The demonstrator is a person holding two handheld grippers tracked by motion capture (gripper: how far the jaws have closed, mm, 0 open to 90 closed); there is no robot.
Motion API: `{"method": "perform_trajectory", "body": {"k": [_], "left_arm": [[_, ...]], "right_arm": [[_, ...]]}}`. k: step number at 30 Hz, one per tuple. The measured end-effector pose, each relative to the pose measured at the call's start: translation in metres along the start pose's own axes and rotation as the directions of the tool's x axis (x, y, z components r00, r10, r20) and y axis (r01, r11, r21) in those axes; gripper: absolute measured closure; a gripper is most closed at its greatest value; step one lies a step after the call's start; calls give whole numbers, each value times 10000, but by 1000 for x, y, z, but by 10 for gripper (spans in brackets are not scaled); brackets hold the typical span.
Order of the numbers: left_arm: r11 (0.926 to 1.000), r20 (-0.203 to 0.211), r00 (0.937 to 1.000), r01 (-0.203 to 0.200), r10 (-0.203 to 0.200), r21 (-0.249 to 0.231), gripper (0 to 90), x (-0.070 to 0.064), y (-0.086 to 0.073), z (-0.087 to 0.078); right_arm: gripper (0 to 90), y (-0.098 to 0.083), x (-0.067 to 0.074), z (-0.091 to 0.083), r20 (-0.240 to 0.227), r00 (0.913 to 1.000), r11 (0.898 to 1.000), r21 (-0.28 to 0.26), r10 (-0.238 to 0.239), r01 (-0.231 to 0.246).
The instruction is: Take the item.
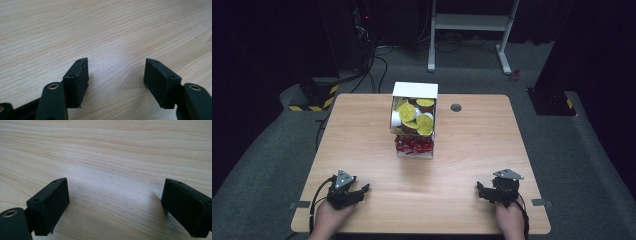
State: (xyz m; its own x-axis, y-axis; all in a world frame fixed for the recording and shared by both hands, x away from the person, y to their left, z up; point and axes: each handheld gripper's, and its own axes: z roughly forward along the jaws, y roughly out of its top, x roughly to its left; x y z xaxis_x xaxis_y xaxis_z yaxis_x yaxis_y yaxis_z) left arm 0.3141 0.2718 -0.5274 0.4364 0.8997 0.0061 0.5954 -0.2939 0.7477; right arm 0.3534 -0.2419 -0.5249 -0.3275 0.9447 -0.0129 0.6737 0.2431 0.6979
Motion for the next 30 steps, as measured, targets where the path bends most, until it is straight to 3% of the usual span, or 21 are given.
{"method": "perform_trajectory", "body": {"k": [3, 13, 17, 25, 28, 30], "left_arm": [[10000, 58, 10000, -11, 11, -29, 391, 1, 1, 0], [9968, 8, 10000, -7, 8, -802, 442, -3, 6, -14], [9925, 154, 9997, 224, -207, -1200, 450, -4, 7, -16], [9922, 159, 9999, 13, 6, -1245, 426, -10, 11, -16], [9927, 359, 9990, 288, -247, -1167, 420, -10, 14, -13], [9932, 372, 9991, 220, -178, -1144, 419, -10, 17, -13]], "right_arm": [[78, 0, 0, 0, 0, 10000, 10000, 0, -4, 4], [78, 0, 0, 0, -6, 10000, 10000, 0, 2, -2], [77, 1, 0, 1, -42, 10000, 10000, -12, -26, 26], [76, 1, 1, 2, 39, 10000, 10000, -37, 7, -7], [76, 1, 1, 2, 34, 10000, 10000, -23, 59, -59], [76, 2, 1, 2, -6, 10000, 10000, 3, 20, -20]]}}
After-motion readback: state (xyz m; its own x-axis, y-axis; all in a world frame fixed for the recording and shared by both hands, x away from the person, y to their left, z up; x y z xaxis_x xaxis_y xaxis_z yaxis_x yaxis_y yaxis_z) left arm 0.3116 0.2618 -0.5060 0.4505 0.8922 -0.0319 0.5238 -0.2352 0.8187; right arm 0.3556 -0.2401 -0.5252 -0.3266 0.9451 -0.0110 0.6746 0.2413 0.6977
